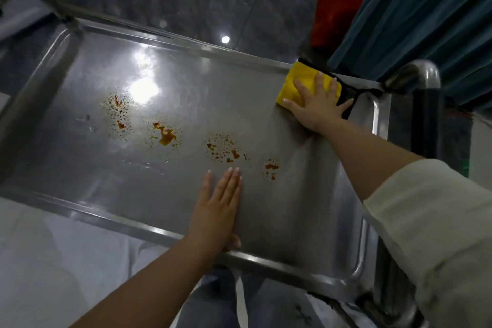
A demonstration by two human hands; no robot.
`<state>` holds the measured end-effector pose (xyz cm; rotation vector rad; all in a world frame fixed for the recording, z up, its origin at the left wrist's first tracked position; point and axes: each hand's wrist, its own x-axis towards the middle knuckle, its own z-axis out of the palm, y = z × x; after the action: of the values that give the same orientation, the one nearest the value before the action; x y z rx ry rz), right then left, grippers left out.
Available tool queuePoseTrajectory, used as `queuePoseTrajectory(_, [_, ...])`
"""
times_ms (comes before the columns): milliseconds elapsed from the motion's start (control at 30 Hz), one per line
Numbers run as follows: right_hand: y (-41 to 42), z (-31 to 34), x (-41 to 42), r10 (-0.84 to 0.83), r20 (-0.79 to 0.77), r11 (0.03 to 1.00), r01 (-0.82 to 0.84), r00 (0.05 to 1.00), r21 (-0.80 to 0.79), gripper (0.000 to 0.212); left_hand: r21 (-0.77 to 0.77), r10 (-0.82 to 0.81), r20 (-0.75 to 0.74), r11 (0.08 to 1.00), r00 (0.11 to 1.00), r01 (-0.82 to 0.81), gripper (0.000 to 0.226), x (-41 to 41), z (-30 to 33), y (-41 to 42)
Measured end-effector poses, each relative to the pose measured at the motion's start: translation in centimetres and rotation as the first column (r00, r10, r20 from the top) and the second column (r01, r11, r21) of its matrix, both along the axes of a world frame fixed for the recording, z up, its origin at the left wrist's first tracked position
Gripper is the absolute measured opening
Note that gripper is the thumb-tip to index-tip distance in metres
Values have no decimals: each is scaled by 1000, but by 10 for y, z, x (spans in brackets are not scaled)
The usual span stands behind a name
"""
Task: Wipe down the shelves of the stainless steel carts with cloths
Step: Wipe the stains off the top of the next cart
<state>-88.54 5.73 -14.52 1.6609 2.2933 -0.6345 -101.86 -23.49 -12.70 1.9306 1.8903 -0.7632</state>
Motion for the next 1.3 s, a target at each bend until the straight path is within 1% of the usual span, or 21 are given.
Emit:
queuePoseTrajectory(67, [-10, -4, -1, 61, 7, 997, -61, 998, 45, 66, -6, -2, 1, 1000, 1000, 2, 135, -1, 0, 3])
queuePoseTrajectory(167, [-36, -6, 4, 153, -9, 986, -152, 988, 66, 56, -15, 2, -16, 1000, 1000, -2, 136, 0, 4, 4])
queuePoseTrajectory(300, [-90, -7, 16, 216, -58, 974, -211, 975, 77, 47, 0, 23, -9, 1000, 1000, -23, 134, 1, 10, 4])
queuePoseTrajectory(433, [-150, -10, 29, 194, -58, 978, -188, 979, 90, 46, 61, 67, 37, 996, 997, -69, 133, -4, 10, -3])
queuePoseTrajectory(600, [-226, -12, 28, 95, -63, 993, -91, 993, 75, 47, 96, 257, 54, 961, 965, -261, 138, -34, 3, -39])
queuePoseTrajectory(733, [-274, -5, 18, 43, -50, 998, -40, 998, 55, 47, 36, 465, 32, 884, 885, -466, 148, -77, 5, -62])
queuePoseTrajectory(833, [-308, -1, 9, 38, -38, 998, -36, 999, 56, 48, -57, 624, 30, 781, 781, -622, 160, -104, 11, -71])
queuePoseTrajectory(900, [-327, 1, 1, 50, -30, 996, -48, 998, 70, 49, -134, 699, 49, 713, 714, -688, 163, -115, 13, -79])
queuePoseTrajectory(967, [-341, 2, -6, 57, -20, 996, -56, 998, 74, 50, -189, 724, 74, 685, 686, -703, 164, -122, 13, -86])
queuePoseTrajectory(1100, [-345, 3, -12, 91, 32, 993, -93, 995, 75, 61, -258, 737, 88, 667, 671, -699, 164, -129, 17, -91])
queuePoseTrajectory(1200, [-327, 2, -12, 106, 46, 991, -109, 993, 71, 64, -280, 742, 79, 657, 665, -700, 164, -129, 18, -86])
queuePoseTrajectory(1300, [-295, 1, -14, 117, 46, 992, -119, 992, 47, 59, -305, 739, 90, 658, 668, -688, 168, -129, 16, -80])
